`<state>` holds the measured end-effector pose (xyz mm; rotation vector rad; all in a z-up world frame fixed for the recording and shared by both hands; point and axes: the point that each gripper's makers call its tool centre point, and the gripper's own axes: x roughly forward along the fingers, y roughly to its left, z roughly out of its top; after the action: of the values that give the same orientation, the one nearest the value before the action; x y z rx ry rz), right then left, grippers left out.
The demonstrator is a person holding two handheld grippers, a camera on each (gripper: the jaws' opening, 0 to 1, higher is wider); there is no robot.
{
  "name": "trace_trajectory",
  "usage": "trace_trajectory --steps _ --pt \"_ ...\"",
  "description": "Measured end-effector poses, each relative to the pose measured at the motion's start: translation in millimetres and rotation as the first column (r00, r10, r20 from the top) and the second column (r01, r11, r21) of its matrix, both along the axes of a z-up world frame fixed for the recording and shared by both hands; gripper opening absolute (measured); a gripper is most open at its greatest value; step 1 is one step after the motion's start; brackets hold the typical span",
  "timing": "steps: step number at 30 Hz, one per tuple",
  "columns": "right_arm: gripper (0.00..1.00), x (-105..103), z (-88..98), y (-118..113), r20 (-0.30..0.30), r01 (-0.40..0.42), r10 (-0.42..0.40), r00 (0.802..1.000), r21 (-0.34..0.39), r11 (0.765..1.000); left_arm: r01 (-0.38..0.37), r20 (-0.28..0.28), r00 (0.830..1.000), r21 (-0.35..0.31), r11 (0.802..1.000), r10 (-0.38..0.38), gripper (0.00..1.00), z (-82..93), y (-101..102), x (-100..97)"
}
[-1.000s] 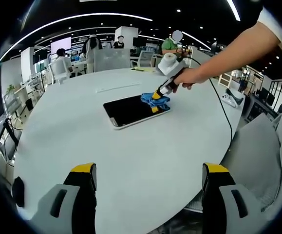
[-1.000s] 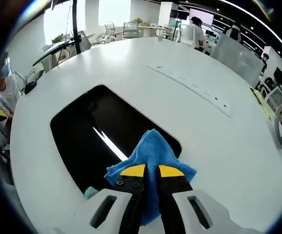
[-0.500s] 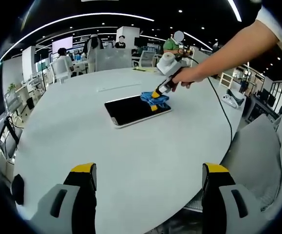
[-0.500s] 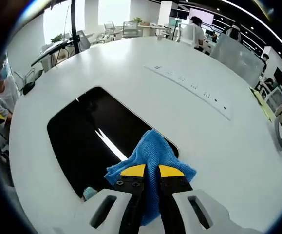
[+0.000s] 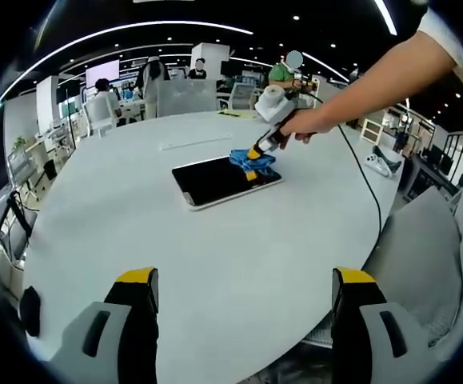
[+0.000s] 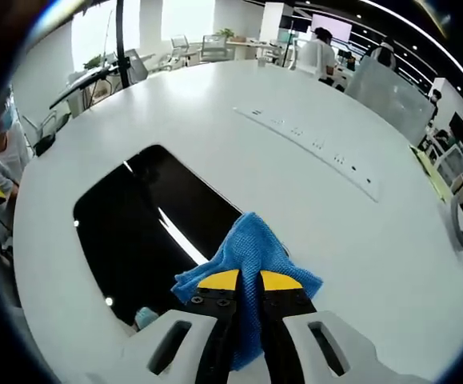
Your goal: Wipe the mirror surface with the cleaning cloth until all visible marks leave the cleaned area.
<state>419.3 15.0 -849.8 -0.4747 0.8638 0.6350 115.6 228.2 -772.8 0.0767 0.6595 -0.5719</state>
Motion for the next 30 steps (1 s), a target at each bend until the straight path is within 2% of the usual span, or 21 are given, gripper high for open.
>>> trace_trajectory --steps 11,30 --pt "0.04 -1.9 0.6 2.7 0.003 0.001 -0.001 1.0 -0.001 1.0 -0.003 0.002 1.0 0.004 1.0 0.003 0.9 1.0 1.3 1.2" --pt "0.04 6.3 0.8 5.0 0.002 -0.001 0.001 1.0 0.003 1.0 -0.007 -0.001 1.0 0.015 1.0 0.007 0.9 0.2 6.1 2.6"
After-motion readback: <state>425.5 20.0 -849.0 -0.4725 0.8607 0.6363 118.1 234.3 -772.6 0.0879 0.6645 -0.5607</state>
